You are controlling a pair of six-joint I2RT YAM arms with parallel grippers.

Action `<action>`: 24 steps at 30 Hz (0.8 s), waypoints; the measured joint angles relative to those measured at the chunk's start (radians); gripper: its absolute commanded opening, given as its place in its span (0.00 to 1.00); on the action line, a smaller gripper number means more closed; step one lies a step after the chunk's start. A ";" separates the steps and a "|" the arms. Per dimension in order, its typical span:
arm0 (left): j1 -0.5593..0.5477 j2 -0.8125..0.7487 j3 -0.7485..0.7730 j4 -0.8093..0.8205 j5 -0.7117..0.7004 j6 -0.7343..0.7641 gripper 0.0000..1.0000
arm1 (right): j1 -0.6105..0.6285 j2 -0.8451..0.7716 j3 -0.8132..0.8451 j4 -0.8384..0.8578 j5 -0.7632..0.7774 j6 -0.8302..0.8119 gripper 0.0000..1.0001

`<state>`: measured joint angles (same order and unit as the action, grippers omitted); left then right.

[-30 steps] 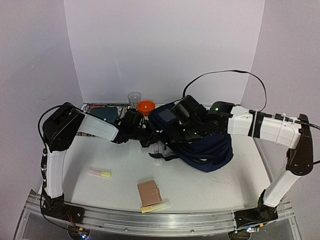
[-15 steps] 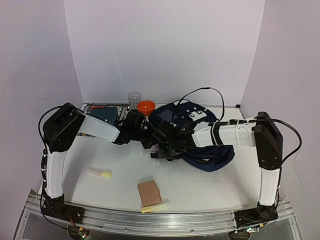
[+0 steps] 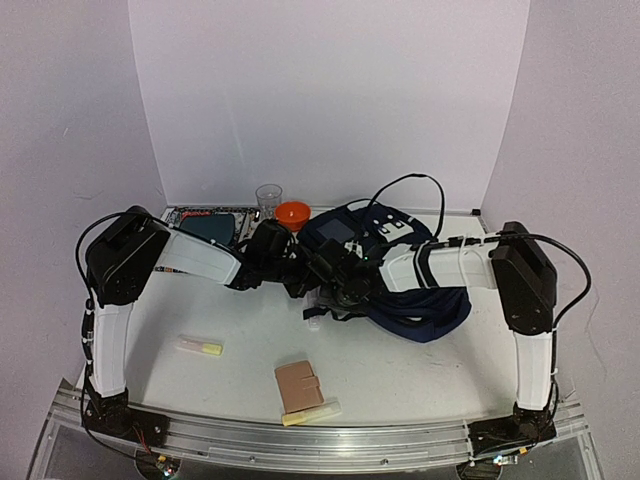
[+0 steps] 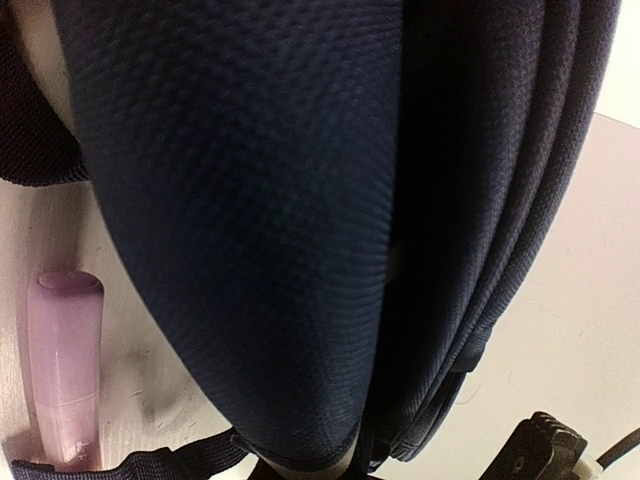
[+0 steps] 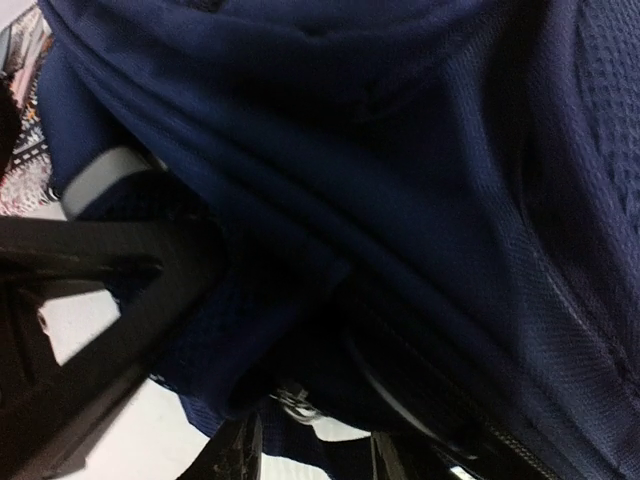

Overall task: Pack the student bag
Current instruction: Pick up the largest pocket of the bag from the student bag, then zip the student bag into the largest pocket of the bag.

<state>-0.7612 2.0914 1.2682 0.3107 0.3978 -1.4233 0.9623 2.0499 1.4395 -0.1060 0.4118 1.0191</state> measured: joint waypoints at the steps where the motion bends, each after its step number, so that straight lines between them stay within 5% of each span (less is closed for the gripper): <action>1: 0.000 0.000 0.000 0.000 -0.001 -0.002 0.00 | 0.000 0.003 0.000 0.010 0.000 0.000 0.37; 10: -0.005 -0.003 0.000 0.001 -0.010 -0.016 0.00 | -0.004 0.030 0.000 0.076 0.013 -0.001 0.26; 17: -0.005 -0.005 0.000 0.001 -0.011 -0.017 0.00 | -0.004 0.030 -0.020 0.094 0.042 -0.011 0.01; 24: -0.012 -0.005 -0.001 -0.009 -0.017 -0.006 0.00 | -0.004 0.001 -0.103 0.174 0.028 -0.041 0.00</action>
<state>-0.7729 2.0861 1.2675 0.3021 0.3813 -1.4289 0.9581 2.0510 1.3369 0.0676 0.4401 0.9782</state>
